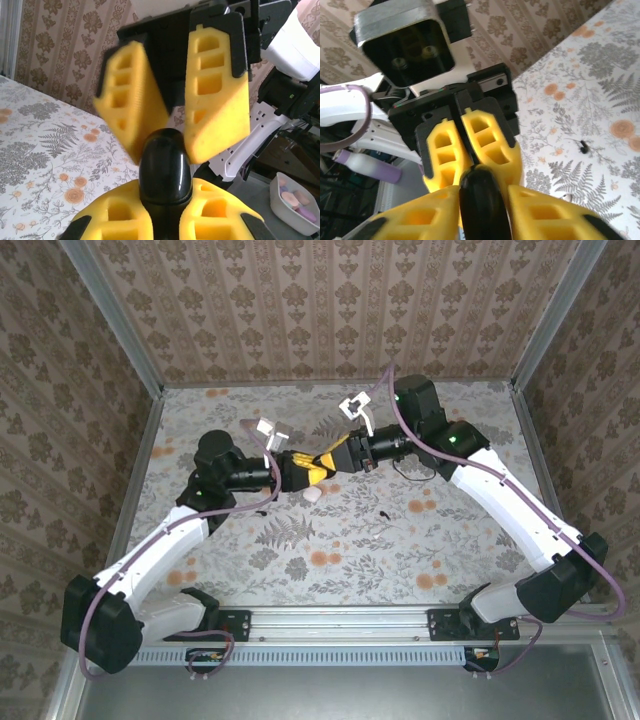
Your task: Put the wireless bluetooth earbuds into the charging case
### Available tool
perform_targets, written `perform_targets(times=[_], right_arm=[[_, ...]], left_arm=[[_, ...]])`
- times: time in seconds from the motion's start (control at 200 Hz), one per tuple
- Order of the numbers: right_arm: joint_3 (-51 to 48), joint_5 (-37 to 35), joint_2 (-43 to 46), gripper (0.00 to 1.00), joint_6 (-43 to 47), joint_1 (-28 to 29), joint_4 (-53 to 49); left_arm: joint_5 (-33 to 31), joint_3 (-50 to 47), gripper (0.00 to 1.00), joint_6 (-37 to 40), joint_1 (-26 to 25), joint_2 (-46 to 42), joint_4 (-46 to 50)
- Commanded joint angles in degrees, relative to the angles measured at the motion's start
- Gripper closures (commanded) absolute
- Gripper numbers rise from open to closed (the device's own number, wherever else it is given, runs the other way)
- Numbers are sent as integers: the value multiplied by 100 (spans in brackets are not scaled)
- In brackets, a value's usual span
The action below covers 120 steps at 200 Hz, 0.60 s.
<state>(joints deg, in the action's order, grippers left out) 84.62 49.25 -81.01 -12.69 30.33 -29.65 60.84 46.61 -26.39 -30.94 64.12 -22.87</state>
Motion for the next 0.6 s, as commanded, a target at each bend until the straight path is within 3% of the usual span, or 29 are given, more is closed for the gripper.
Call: perform_targets(times=[0.0, 0.36, 0.595], right_arm=[[-156, -738, -92, 63, -156, -68, -76], [-384, -794, -204, 57, -565, -175, 130], [-412, -1028, 60, 50, -720, -199, 79]], left_arm=[[144, 186, 100, 601, -162, -293, 146], [-189, -55, 100, 1004, -154, -620, 111], [-602, -229, 100, 1328, 47, -742, 660]])
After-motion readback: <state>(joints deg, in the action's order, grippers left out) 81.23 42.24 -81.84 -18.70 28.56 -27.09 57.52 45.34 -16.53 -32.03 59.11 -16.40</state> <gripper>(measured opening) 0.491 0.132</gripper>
